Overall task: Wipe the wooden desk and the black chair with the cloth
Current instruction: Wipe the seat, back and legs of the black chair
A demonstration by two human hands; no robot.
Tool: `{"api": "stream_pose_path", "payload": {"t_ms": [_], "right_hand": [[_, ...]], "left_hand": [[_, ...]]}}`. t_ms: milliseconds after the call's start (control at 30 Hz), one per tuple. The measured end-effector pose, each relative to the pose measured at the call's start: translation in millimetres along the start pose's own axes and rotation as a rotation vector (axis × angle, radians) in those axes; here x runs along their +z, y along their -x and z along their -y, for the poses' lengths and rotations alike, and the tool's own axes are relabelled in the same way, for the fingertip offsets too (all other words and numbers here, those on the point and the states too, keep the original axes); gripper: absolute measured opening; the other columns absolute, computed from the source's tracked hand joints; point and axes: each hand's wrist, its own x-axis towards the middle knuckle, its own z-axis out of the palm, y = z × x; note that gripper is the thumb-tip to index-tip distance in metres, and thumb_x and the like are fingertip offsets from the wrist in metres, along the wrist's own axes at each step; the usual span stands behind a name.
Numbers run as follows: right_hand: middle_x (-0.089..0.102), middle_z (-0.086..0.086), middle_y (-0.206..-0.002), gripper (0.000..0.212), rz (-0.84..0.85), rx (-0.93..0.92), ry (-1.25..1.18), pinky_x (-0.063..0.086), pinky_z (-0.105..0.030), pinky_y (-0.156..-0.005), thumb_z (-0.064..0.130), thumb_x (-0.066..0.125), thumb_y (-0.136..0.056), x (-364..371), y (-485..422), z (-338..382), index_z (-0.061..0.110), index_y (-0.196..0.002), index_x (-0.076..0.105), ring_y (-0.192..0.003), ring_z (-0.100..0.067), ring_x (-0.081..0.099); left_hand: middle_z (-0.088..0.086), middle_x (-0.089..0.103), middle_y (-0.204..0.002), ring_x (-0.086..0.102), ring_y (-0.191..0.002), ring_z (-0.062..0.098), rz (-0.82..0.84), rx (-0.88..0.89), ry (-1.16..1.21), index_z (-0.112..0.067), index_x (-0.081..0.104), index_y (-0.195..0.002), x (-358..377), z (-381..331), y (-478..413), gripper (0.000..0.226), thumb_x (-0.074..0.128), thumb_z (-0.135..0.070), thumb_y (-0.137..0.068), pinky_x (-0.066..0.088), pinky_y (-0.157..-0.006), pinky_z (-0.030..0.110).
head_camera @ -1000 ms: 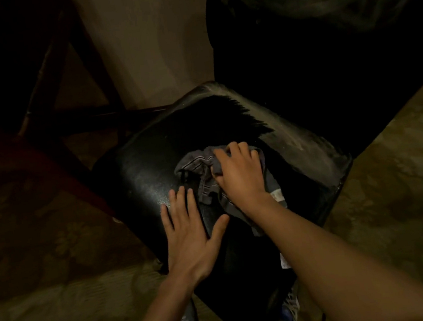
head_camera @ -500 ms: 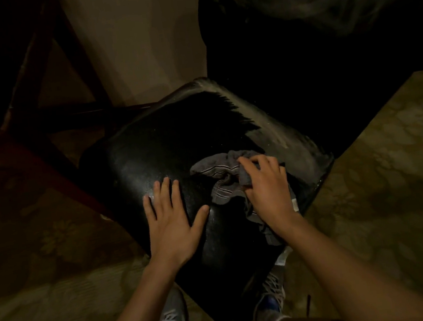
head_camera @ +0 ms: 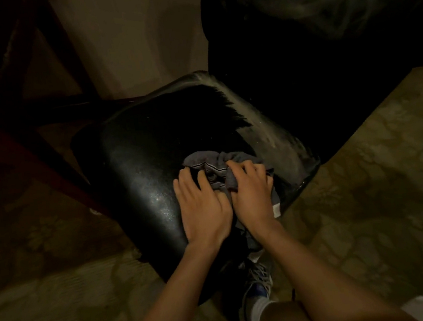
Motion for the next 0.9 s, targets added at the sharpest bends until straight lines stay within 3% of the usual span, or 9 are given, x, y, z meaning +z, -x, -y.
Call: {"api": "stream_pose_path", "payload": {"t_ms": [233, 500, 733, 833, 900], "right_hand": [[0.053, -0.002, -0.128, 0.062, -0.019, 0.047, 0.03, 0.038, -0.051, -0.097, 0.026, 0.072, -0.083, 3.5, 25.5, 33.0, 0.029, -0.14, 0.047, -0.122, -0.029, 0.042], [0.055, -0.006, -0.125, 0.071, -0.037, 0.107, 0.059, 0.042, -0.052, -0.095, 0.027, 0.081, -0.073, 5.9, 50.6, 60.7, 0.03, -0.136, 0.049, -0.116, -0.032, 0.048], [0.055, -0.004, -0.122, 0.059, -0.073, 0.053, 0.075, 0.043, -0.045, -0.093, 0.024, 0.073, -0.083, 2.4, 46.2, 44.0, 0.029, -0.137, 0.049, -0.113, -0.029, 0.049], [0.057, -0.004, -0.119, 0.051, -0.109, 0.082, 0.088, 0.044, -0.045, -0.092, 0.024, 0.067, -0.088, -0.8, 44.7, 31.2, 0.027, -0.136, 0.051, -0.112, -0.029, 0.051], [0.058, -0.004, -0.119, 0.051, -0.132, 0.089, 0.107, 0.044, -0.044, -0.092, 0.023, 0.068, -0.087, -4.2, 43.0, 19.9, 0.027, -0.135, 0.053, -0.111, -0.029, 0.052]], "left_hand": [[0.025, 0.02, -0.161, 0.009, -0.153, 0.029, 0.082, 0.115, -0.122, -0.003, 0.037, -0.146, -19.8, 33.8, 0.1, 0.062, 0.026, -0.036, -0.094, 0.0, -0.126, 0.041], [0.018, 0.033, -0.157, 0.018, -0.152, 0.026, 0.122, 0.18, -0.087, -0.003, 0.043, -0.142, -35.6, 62.0, 3.3, 0.069, 0.028, -0.037, -0.083, 0.006, -0.126, 0.041], [0.023, 0.044, -0.14, 0.032, -0.14, 0.038, 0.103, 0.085, -0.032, -0.004, 0.054, -0.107, -33.1, 39.4, -1.6, 0.036, 0.045, -0.026, -0.08, 0.017, -0.123, 0.051], [0.014, 0.043, -0.137, 0.036, -0.134, 0.028, 0.09, 0.108, 0.127, -0.007, 0.054, -0.107, -27.8, 17.8, -2.3, 0.024, 0.055, -0.013, -0.083, 0.038, -0.112, 0.044], [0.011, 0.041, -0.14, 0.034, -0.136, 0.023, 0.098, 0.142, 0.197, -0.01, 0.054, -0.108, -21.2, 8.0, -5.4, 0.023, 0.055, -0.01, -0.085, 0.039, -0.111, 0.042]]}}
